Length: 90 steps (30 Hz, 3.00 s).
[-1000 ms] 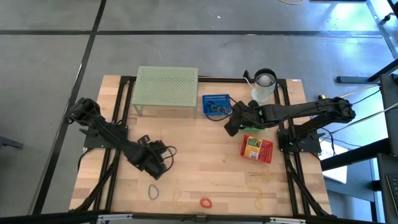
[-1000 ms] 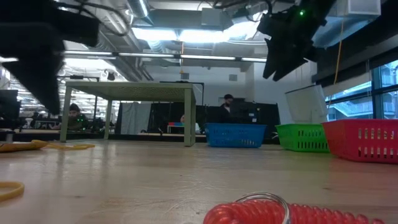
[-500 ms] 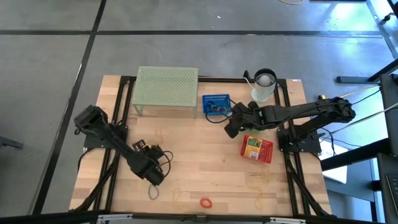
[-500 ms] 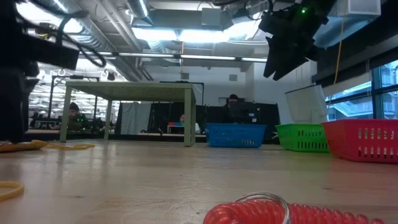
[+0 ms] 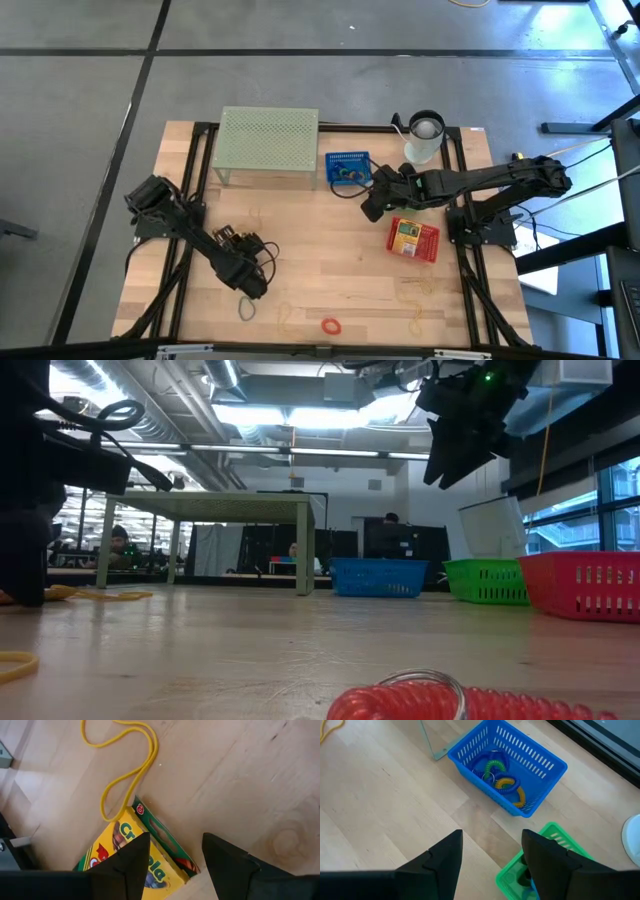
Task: Pick & Place Office Desk Supplies
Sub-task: Put the crayon box into the red bin
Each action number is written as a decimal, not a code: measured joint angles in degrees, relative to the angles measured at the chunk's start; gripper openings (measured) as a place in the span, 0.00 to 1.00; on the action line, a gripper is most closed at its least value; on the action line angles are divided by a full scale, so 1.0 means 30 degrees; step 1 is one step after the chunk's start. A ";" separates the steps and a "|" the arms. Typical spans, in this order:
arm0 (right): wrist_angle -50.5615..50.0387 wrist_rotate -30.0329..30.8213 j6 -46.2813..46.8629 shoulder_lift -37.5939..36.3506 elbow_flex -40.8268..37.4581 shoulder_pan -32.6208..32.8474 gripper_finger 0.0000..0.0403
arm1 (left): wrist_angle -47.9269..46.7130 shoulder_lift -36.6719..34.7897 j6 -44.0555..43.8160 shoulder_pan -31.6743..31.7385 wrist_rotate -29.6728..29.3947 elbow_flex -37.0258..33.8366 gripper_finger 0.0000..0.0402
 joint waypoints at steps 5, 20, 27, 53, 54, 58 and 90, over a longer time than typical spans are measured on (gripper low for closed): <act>0.0122 -0.0008 0.0273 0.0000 0.0000 0.0000 0.51 | 0.0004 0.0016 -0.0371 -0.0222 -0.0093 -0.0015 0.44; 0.1240 -0.0219 0.0550 0.0000 0.0000 0.0000 0.51 | -0.0324 0.0102 -0.0499 -0.0856 0.0005 -0.0087 0.20; 0.1274 -0.0570 0.0550 0.0000 0.0000 0.0000 0.51 | -0.0401 0.0109 -0.0636 -0.0856 0.0135 -0.0087 0.11; 0.1271 -0.0558 0.0225 0.0000 0.0000 0.0000 0.51 | -0.1516 0.0057 0.5487 -0.1205 0.0253 0.4489 0.00; 0.1275 -0.0560 0.0117 0.0000 0.0000 0.0000 0.51 | -0.1766 0.0051 0.5823 -0.1205 0.0063 0.4957 0.00; 0.1275 -0.0555 -0.0110 0.0000 0.0000 0.0042 0.51 | -0.2874 0.0047 0.6970 -0.1202 -0.1079 0.6918 0.00; 1.6109 0.1165 -1.0030 0.6066 -0.0007 0.5840 0.51 | -0.3795 0.0036 1.3569 0.0705 -1.0947 1.3806 0.01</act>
